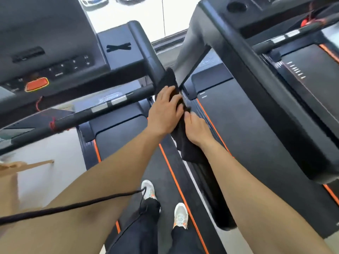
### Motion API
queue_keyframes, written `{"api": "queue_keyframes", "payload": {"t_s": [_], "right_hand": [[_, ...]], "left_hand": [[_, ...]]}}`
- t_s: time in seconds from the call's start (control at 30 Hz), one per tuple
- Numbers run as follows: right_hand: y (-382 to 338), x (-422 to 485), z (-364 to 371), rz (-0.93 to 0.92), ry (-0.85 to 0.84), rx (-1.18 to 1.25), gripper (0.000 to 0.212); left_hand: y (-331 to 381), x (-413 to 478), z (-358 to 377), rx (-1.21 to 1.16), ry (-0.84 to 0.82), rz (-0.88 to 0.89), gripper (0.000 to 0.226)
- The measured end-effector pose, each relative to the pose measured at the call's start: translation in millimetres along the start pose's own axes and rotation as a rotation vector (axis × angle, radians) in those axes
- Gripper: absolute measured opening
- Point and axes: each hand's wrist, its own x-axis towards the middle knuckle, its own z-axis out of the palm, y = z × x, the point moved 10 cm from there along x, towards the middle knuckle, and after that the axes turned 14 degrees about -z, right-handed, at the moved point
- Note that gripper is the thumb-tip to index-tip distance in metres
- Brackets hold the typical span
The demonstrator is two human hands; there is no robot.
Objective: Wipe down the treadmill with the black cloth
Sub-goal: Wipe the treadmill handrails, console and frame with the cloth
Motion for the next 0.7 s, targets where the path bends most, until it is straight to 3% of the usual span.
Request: {"api": "queue_keyframes", "payload": {"t_s": [0.13,0.2,0.27,0.37,0.43,0.57,0.7], "right_hand": [[-15,19,-3,-0.082,0.100,0.064,0.037],[-28,27,-5,-0.153,0.117,0.034,0.051],[-39,38,-4,-0.178,0.121,0.008,0.056],[-57,50,-12,-0.157,0.204,-0.052,0.057],[-69,55,-18,-0.121,0.207,-0.112,0.062],[-124,72,-3,-0.235,0.053,-0.176,0.044],[-177,107,6,-0.354,-0.054,-0.452,0.035]], "left_hand": [[-52,-9,-15,-0.466,-0.050,-0.440,0.043],[-80,-16,3,-0.693,-0.236,-0.726,0.044],[-94,-20,17,-0.830,-0.453,-0.892,0.041],[-100,-15,3,-1.001,-0.686,-0.895,0.008],[-111,-6,-20,-0.903,-0.762,-0.797,0.006],[-154,15,-77,-0.675,-0.672,-0.674,0.006],[-204,37,-127,-0.483,-0.480,-0.658,0.013]]}}
